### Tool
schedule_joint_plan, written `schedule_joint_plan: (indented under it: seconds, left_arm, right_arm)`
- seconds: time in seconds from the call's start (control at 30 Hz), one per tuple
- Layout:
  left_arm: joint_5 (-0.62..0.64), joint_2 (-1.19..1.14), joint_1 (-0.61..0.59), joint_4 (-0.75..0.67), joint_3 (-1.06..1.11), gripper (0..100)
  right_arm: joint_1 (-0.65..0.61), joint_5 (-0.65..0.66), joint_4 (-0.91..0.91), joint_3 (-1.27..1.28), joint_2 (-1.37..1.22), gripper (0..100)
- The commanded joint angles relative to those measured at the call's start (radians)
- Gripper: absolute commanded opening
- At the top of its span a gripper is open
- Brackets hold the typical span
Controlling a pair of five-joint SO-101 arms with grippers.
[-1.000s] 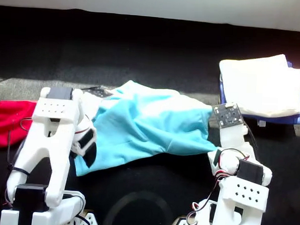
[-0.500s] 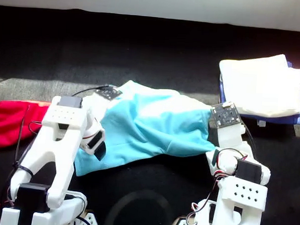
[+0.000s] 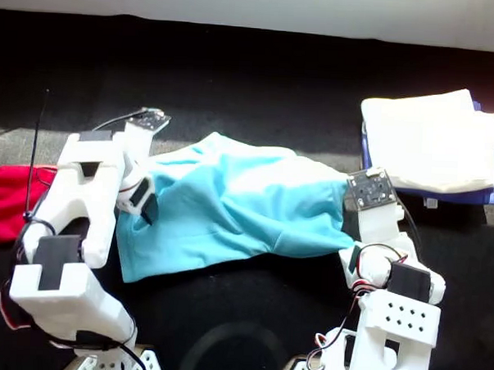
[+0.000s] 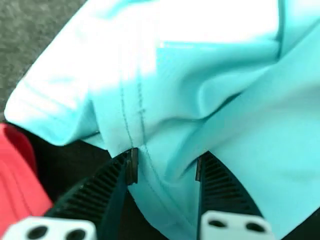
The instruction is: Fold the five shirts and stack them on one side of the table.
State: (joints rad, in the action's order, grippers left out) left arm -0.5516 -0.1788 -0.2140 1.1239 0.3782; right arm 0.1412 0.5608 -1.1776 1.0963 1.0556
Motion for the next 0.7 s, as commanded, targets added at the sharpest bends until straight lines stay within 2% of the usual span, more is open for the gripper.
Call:
schedule_joint_plan:
  seconds: [0.0, 0.27, 0.33, 0.67]
  left_arm:
    - [-0.002, -0.061, -0.005, 0.012, -0.139, 20]
    - [0.003, -0.289, -0.005, 0.017, -0.386, 20]
    - [0.049, -0.321, -0.005, 0.021, -0.452, 20]
    - [0.077, -0.331, -0.005, 0.302, -0.677, 20]
  right_arm:
    - [-0.008, 0.003, 0.038, -0.025, 0.021, 0.6]
    - [-0.008, 0.003, 0.084, -0.021, 0.021, 0.6]
    - [-0.008, 0.003, 0.084, -0.022, 0.021, 0.6]
    - [-0.008, 0.003, 0.084, -0.024, 0.021, 0.6]
